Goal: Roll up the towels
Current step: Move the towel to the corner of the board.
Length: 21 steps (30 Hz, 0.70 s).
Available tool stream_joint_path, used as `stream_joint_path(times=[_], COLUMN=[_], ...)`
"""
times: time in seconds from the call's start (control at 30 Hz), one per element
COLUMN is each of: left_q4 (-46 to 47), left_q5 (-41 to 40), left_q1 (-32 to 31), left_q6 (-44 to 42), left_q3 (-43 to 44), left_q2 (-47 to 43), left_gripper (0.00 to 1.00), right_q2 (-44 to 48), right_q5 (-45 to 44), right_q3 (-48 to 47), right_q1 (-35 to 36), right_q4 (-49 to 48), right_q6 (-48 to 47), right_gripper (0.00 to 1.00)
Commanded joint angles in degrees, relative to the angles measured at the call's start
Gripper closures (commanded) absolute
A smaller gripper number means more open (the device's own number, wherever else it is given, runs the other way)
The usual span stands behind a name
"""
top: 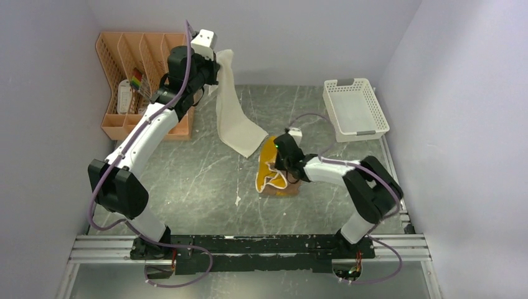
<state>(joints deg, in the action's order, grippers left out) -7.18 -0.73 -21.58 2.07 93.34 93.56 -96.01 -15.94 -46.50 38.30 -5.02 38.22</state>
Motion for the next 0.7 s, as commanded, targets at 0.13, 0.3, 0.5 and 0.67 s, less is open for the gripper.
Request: stream_joint_path(times=[0.13, 0.3, 0.5, 0.67], left_q4=[2.77, 3.43, 4.03, 2.58], left_q5=[1.58, 3.22, 4.51, 4.21], left_q1=[0.2, 0.75, 1.01, 1.19], left_q6=[-0.33, 1.03, 2.48, 1.87], left_q3=[-1.62, -1.85, -2.15, -1.71], left_q2=[-1.6, -1.66, -1.24, -1.16], left_gripper=[0.93, 0.93, 0.93, 0.93], right_q2=[30.05, 48.58, 51.8, 56.6], right_q5=[-9.64, -22.91, -24.46, -42.35], right_q3=[8.53, 4.6, 1.67, -4.74], right_q1=[-19.74, -30.13, -30.53, -30.57], right_q4=[24.3, 39.49, 46.39, 56.26], right_q6=[4.96, 8.79, 9.67, 15.42], right_gripper=[1.0, 1.0, 1.0, 1.0])
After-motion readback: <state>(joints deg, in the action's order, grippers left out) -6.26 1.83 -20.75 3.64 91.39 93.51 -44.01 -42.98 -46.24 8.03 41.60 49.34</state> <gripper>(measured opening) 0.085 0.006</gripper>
